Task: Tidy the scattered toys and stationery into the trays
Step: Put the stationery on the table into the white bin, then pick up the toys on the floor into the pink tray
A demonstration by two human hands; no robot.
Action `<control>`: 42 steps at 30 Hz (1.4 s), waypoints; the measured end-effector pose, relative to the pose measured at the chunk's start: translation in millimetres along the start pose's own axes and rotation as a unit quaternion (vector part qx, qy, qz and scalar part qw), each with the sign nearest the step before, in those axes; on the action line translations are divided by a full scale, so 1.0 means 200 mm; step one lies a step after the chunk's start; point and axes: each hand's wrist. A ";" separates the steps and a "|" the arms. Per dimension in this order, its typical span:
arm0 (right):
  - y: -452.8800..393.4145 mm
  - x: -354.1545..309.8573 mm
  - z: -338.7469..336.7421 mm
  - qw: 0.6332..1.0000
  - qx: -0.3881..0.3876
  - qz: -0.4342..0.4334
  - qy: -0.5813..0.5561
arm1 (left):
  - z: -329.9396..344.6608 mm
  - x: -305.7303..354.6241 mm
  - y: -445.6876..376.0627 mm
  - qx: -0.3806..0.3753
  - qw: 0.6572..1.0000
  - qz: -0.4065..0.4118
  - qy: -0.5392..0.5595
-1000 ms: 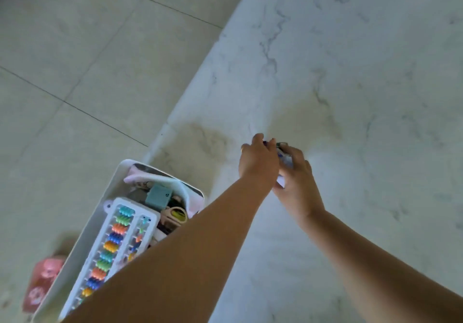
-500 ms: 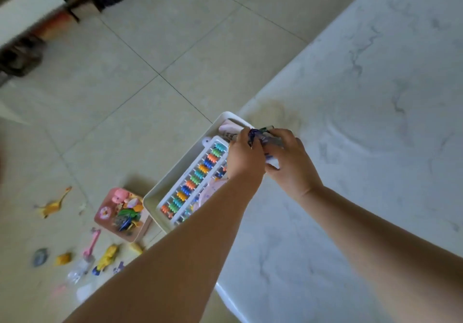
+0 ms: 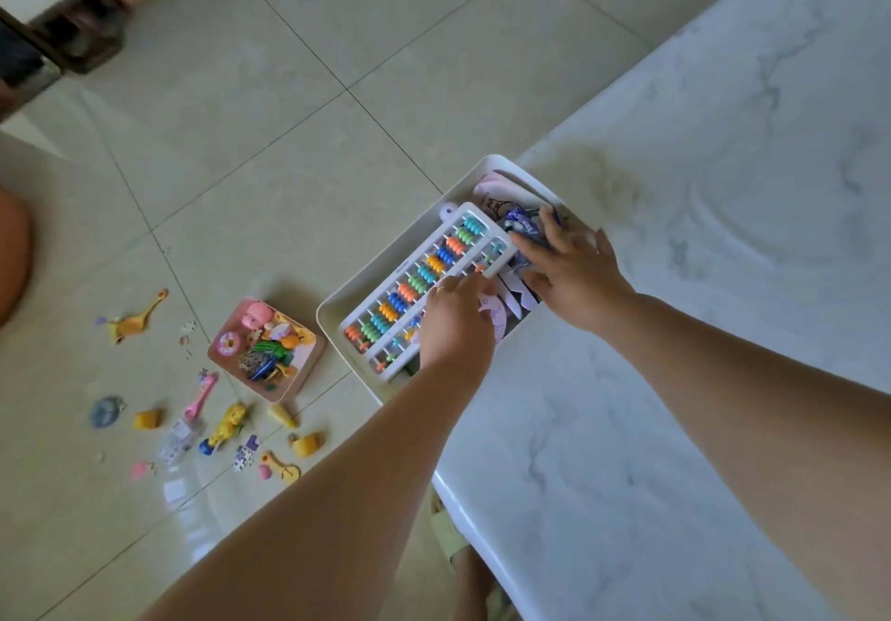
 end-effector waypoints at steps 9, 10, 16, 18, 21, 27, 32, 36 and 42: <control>0.05 -0.01 -0.05 0.998 -0.067 0.022 -0.006 | -0.04 -0.05 0.05 -0.119 0.941 0.199 -0.245; 0.06 -0.01 -0.05 0.997 -0.070 0.024 -0.001 | -0.03 -0.06 0.06 -0.125 0.925 0.219 -0.283; 0.07 -0.04 -0.06 0.997 -0.060 0.053 0.003 | -0.03 -0.06 0.06 -0.108 0.930 0.205 -0.286; 0.09 -0.05 -0.06 0.996 -0.057 0.069 0.004 | -0.04 -0.04 0.08 -0.110 0.935 0.195 -0.274; 0.09 -0.04 -0.06 0.995 -0.052 0.078 0.023 | -0.03 -0.03 0.10 -0.110 0.938 0.186 -0.270; 0.10 -0.06 -0.08 0.991 -0.064 0.112 0.042 | -0.01 -0.06 0.11 -0.082 0.948 0.188 -0.244; 0.07 -0.22 -0.11 0.985 -0.068 0.144 0.060 | -0.04 -0.13 0.16 -0.070 0.956 0.192 -0.211; 0.12 -0.38 -0.08 0.990 0.013 0.110 0.087 | -0.11 -0.21 0.18 -0.046 0.964 0.191 -0.181; 0.20 -0.73 -0.03 0.993 0.100 -0.017 0.060 | -0.27 -0.39 0.26 0.008 0.978 0.135 -0.158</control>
Point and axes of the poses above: each hand's wrist, its own y-axis away from the middle knuckle, its own z-axis out of the palm, x = y × z, and after that the axes turned 9 degrees about x, right-handed
